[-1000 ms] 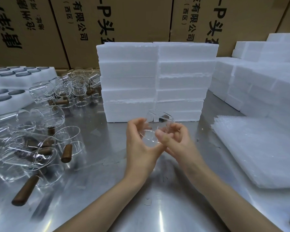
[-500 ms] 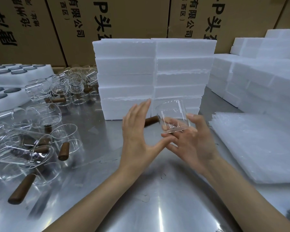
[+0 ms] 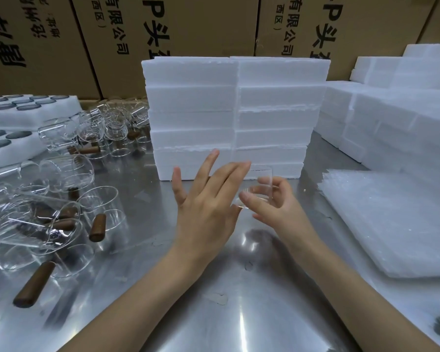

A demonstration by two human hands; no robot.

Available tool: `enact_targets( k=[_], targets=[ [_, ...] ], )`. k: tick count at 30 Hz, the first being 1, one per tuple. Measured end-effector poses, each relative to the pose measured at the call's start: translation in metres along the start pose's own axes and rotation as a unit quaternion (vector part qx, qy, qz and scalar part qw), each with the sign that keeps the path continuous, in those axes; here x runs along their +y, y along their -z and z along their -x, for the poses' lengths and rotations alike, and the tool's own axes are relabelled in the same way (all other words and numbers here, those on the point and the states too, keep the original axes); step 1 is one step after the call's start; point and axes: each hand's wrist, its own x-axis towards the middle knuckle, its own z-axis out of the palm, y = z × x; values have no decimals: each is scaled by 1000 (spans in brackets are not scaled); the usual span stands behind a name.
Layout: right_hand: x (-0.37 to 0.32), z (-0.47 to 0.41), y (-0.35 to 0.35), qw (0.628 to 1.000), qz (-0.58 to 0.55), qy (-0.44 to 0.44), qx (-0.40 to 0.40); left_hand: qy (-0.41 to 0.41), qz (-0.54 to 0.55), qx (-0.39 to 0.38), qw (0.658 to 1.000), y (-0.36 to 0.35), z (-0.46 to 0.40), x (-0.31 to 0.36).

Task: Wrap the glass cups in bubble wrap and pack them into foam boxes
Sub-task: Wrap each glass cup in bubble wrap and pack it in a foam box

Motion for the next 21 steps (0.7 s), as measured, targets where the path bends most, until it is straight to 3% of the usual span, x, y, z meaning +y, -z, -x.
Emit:
enact_targets(
  k=[3, 7, 13, 18, 21],
  targets=[
    [0, -4, 5, 996, -81, -31, -5, 33, 28, 15, 999, 1, -1, 2],
    [-1, -8, 13, 948, -271, -130, -107, 133, 178, -31, 975, 1, -1, 2],
    [-1, -6, 13, 912, -325, -135, -211, 163, 310, -75, 934, -9, 7, 5],
    [-5, -6, 14, 924, -296, -130, -205, 176, 314, -46, 932, -10, 6, 5],
    [-7, -8, 16, 943, -291, -118, -110, 173, 261, -38, 949, -9, 5, 0]
  ],
)
